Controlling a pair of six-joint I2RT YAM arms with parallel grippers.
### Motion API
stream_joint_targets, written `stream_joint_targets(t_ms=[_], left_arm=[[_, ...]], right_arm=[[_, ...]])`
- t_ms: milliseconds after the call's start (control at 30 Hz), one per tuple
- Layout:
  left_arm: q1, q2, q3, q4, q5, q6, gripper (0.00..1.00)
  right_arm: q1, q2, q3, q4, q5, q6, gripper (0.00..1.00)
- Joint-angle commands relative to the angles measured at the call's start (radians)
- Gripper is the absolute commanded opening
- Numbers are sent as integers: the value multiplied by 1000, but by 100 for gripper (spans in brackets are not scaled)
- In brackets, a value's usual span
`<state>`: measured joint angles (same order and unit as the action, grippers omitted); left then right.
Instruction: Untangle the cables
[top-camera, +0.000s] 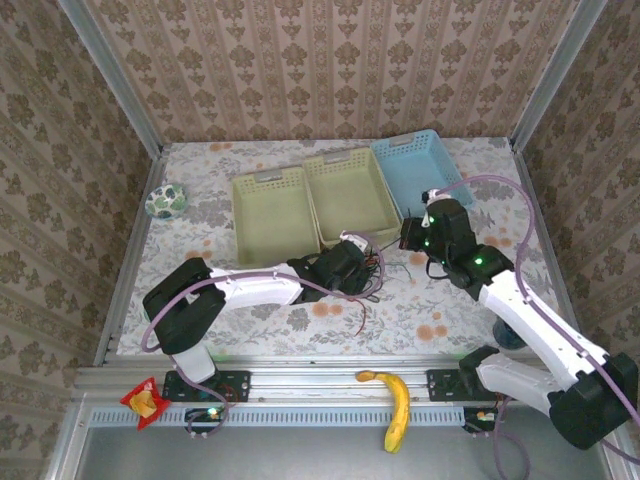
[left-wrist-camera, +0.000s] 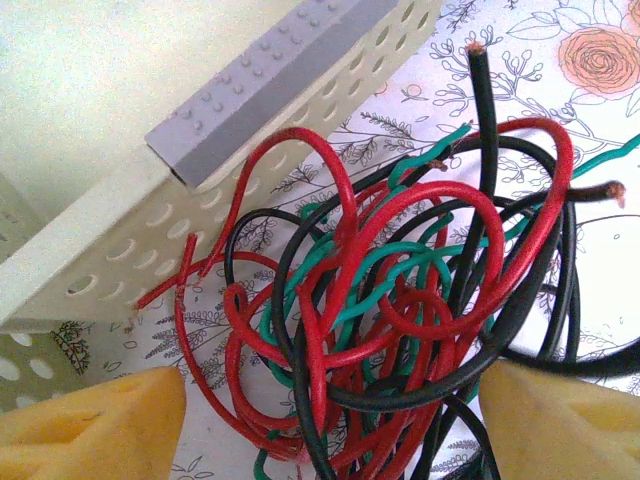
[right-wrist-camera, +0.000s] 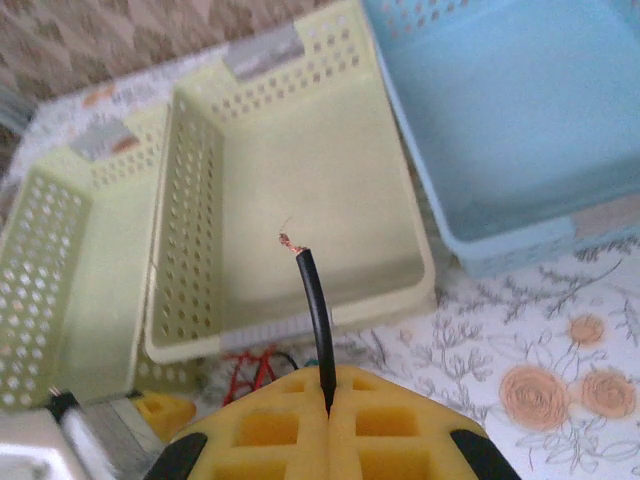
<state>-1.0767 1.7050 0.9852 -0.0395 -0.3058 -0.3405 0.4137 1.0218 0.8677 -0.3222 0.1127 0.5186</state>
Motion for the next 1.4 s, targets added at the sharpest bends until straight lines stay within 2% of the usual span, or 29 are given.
stream_joint_targets(t_ms=[0, 133, 433, 667, 933, 1100, 1267, 1367], left_arm=[[12, 5, -6, -34, 4, -15, 78], [15, 13, -10, -40, 5, -16, 77], [17, 36, -3, -64, 5, -15, 64], [17, 44, -10, -75, 3, -15, 64], [18, 15, -29, -68, 14, -14, 59], [28, -13, -62, -59, 16, -36, 45], [30, -21, -72, -67, 7, -44, 44], [32, -21, -72, -69, 0, -51, 46]], right_arm=[[-16, -41, 53, -15, 64, 35, 0], [-30, -71, 79, -9, 114, 43, 0], [-99, -146, 170, 35, 169, -13, 0], [-148, -169, 282, 96, 189, -89, 0], [-199, -146, 350, 43, 141, -60, 0], [-297, -160, 383, 68, 122, -17, 0], [-371, -130, 510, 137, 65, -15, 0], [-378, -75, 623, 148, -29, -17, 0]])
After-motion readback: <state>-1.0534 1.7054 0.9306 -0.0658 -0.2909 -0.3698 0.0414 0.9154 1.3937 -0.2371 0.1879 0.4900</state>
